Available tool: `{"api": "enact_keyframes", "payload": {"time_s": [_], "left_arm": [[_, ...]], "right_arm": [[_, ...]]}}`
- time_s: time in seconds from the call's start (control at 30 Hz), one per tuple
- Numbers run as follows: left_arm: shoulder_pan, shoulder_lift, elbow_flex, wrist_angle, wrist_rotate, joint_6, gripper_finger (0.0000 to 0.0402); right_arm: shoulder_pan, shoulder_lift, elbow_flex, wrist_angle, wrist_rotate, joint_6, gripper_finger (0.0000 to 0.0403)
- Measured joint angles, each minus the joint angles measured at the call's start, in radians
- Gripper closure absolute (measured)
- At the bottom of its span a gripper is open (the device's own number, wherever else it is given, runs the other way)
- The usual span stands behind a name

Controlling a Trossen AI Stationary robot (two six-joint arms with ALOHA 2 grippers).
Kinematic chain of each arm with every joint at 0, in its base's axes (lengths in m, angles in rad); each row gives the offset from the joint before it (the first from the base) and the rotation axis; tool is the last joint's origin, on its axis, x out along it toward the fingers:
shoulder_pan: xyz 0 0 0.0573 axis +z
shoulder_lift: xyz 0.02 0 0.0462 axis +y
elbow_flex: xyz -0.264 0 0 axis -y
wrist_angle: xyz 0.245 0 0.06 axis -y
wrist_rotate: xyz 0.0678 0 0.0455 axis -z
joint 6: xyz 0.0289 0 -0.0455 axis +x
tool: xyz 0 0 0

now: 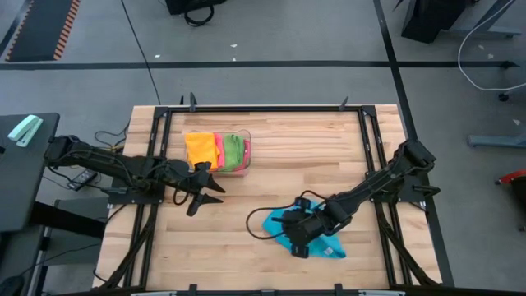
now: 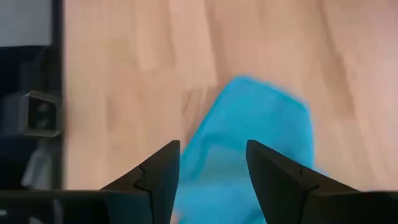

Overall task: Fold microfiber towels
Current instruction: Fold the blue microfiber towel

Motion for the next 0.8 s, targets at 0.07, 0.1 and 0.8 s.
{"api": "enact_keyframes", "payload": {"time_s": [0.07,0.1,0.8], "left_arm": [[0.0,0.0,0.0,0.0,0.0,0.001,0.0228],[0.0,0.0,0.0,-0.001,0.0,0.001,0.0229],[0.0,0.0,0.0,-0.004,0.0,0.003,0.023]], "right_arm": [[-0.008,0.033,-0.001,0.023,0.012,-0.039,0.0212],[-0.013,0.053,-0.001,0.032,0.017,-0.055,0.0213],[-0.041,0.284,-0.002,0.113,-0.012,-0.336,0.0235]]}}
